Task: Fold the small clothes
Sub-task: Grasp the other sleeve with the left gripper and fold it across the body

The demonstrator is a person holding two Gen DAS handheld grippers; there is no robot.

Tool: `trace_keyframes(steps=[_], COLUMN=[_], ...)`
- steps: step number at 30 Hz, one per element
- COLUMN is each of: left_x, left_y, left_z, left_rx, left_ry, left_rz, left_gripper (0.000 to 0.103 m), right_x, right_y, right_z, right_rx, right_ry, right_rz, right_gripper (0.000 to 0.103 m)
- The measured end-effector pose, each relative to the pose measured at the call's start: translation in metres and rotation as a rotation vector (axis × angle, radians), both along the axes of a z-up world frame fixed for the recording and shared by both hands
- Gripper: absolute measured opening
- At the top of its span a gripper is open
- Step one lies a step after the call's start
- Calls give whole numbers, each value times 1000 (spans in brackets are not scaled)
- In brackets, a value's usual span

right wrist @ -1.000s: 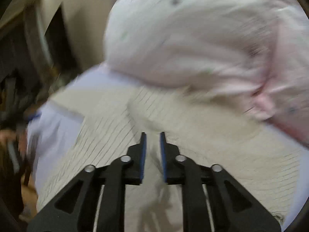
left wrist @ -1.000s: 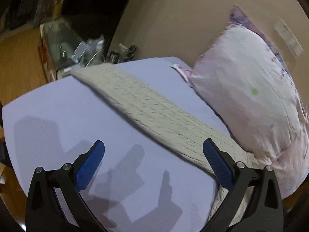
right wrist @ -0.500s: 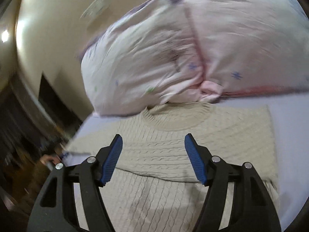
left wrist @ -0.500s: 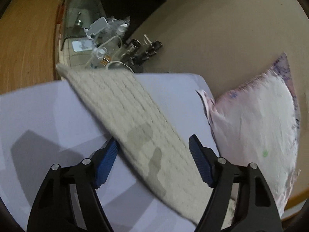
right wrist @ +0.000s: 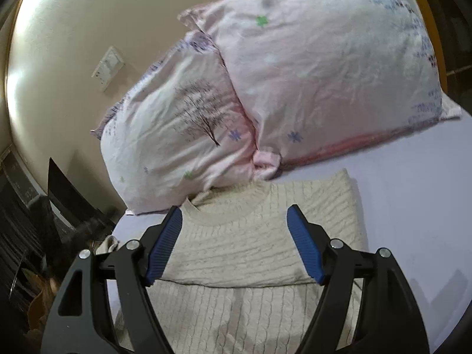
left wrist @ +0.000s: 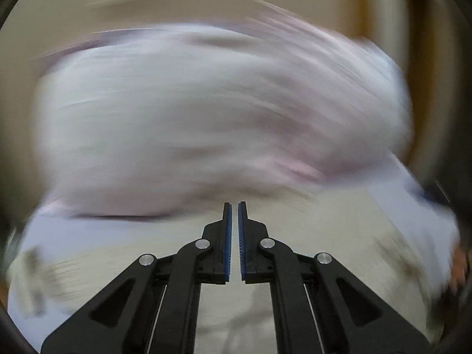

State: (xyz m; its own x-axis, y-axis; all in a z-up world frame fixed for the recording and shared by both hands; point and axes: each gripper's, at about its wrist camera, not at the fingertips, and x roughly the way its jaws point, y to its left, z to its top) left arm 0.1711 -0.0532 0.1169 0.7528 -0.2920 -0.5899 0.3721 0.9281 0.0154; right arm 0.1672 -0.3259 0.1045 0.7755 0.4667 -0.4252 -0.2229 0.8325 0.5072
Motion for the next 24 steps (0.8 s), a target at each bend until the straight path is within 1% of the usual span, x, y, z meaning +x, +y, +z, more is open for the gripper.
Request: trace_keyframes(steps=[1,2,3,4,5,6,7,8,9,10,11,12,13,14,15,17,18,19,21,24], left_x=[-4,-7,-10,-12,-12,-12,-14,-15,-16,-17,-20,-17,-15,-16,-17,-21,-23,-26,-27,-29], left_y=[-26,-43,-50,-45,-25,-8,20,48,85,118,148,192,237,270,302,339,361,370,390,409], left_z=[-15,-28,-40,-45,-45,-42,-36,-31,-23,-17,-14,-14,-20,-30,-42,-63,-77,-84,-98,-107], left_rx=[18,23,-2,-36,-83,-115,-136,-140,-139,-153,-181,-242,-342,-448,-545,-682,-765,-792,-884,-983], left_ry=[54,115,185,224,241,243,220,194,159,137,127,160,214,254,289,324,329,326,308,290], left_rz=[-74,-127,-165,-169,-141,-109,-39,39,159,252,342,460,571,645,723,835,917,957,1054,1172], left_gripper=[4,4,4,4,4,8,15,38,63,68,69,69,67,59,48,45,44,44,44,44], right_x=[2,3,2,0,-2,-4,-5,-5,-4,-3,-2,-1,1,3,4,7,7,7,5,1], right_y=[0,-2,-4,-7,-10,-12,-15,-17,-19,-20,-20,-18,-16,-12,-9,-1,2,6,10,9], right_z=[-6,-9,-12,-14,-14,-15,-16,-18,-20,-22,-24,-27,-29,-32,-33,-36,-37,-37,-36,-33], right_rx=[2,6,11,10,-3,-14,-27,-28,-21,-15,-11,-8,-6,-5,-5,-6,-8,-17,-32,-53], right_ry=[23,39,51,56,53,50,51,54,62,67,71,75,81,87,91,103,105,106,104,96], right_rz=[-3,-4,-4,-4,-8,-12,-19,-23,-23,-22,-20,-15,-7,3,10,32,41,48,53,45], right_gripper=[73,73,73,73,73,73,73,73,73,73,73,73,73,73,73,73,73,73,73,73])
